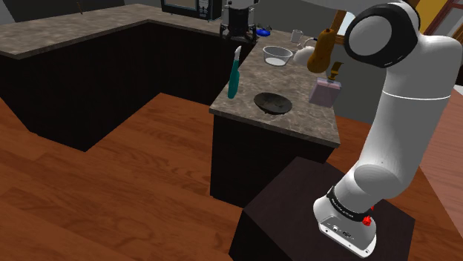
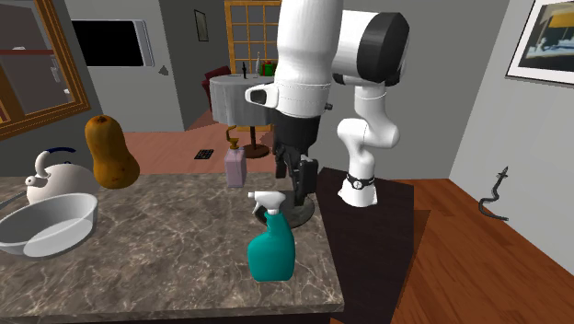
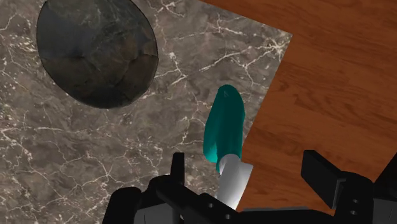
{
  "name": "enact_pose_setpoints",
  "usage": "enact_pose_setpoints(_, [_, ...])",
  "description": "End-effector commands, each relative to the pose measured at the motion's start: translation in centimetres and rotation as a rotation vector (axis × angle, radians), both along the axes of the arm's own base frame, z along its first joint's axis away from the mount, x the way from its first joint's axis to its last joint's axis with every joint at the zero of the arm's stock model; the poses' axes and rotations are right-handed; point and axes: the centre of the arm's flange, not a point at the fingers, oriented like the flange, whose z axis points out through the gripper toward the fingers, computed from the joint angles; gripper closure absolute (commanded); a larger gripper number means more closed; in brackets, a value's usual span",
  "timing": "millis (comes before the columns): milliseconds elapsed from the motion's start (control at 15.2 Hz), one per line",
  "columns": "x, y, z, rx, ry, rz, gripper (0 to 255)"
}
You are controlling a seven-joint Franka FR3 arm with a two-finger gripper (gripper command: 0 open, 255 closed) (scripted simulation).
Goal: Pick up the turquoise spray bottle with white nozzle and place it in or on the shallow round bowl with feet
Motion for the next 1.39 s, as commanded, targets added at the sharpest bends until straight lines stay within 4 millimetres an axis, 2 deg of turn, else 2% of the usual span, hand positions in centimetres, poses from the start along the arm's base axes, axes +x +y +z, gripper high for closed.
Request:
enact_pose_setpoints(0, [0.4,-0.1,-0.7,-0.001,0.0,-0.01,0])
enact_pose_setpoints(330, [0.4,-0.5,-3.6,-0.001,0.0,-0.01,0])
enact_pose_setpoints(858, [0.4,-0.5,-3.6,-0.001,0.0,-0.01,0])
enact_pose_setpoints(924, [0.4,-0.5,-3.6,-0.001,0.0,-0.01,255])
enact_pose_setpoints(1320, [0.4,-0.5,-3.6,-0.001,0.0,-0.01,255])
